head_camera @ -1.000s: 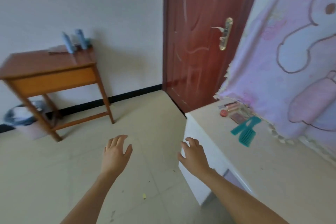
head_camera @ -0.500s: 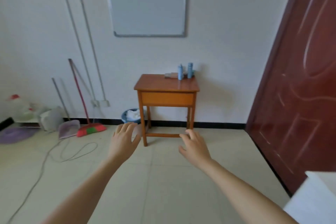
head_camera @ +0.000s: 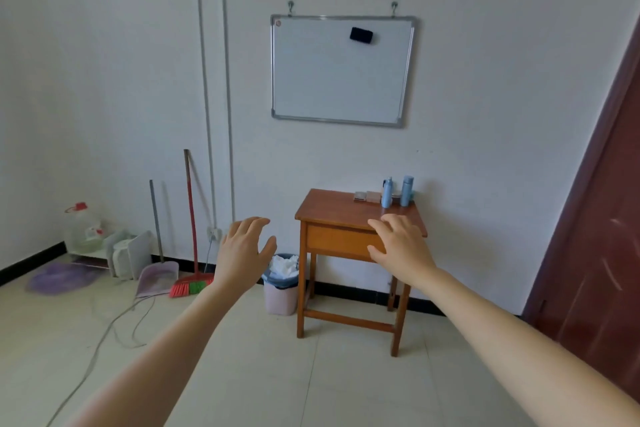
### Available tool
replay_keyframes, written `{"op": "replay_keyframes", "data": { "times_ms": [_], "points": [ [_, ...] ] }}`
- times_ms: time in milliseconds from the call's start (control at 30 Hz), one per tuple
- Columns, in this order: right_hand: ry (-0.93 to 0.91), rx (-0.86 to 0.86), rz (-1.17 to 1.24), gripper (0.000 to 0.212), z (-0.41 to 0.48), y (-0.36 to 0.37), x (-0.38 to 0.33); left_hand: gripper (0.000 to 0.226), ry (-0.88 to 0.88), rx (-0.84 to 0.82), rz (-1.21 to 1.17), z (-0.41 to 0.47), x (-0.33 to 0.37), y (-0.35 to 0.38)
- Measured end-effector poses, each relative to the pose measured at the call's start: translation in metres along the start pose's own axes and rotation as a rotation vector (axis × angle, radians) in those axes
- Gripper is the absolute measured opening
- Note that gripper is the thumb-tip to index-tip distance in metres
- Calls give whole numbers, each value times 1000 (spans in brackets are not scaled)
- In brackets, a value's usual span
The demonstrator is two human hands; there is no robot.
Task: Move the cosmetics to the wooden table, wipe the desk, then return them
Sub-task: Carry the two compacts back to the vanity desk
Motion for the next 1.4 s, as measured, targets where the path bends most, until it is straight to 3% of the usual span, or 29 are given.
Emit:
{"op": "replay_keyframes", "data": {
  "times_ms": [200, 533, 933, 1167, 1400],
  "points": [
    [-104, 48, -92, 54, 76, 14, 39, 41, 42, 16, 32, 76, -14, 25],
    [0, -8, -20, 54, 221, 85, 110, 38, -46, 44, -76, 216, -57, 103],
    [-60, -200, -43, 55, 364, 225, 92, 39, -144, 0, -146, 350, -181, 206],
    [-5, -230, -61, 54, 479, 269, 94, 40, -97, -87, -151, 468, -232, 266],
    [33, -414, -73, 54, 498, 356, 113, 38, -108, -246, -207, 507, -264, 359]
  ]
}}
Point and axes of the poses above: each hand's wrist, its own z-axis towards the middle knuckle, its own y-axis out of the palm, x = y × z, the point moved 3 cm from there along z, towards the middle knuckle, and after that the axes turned 8 degrees about -z, right-handed, at the moved point
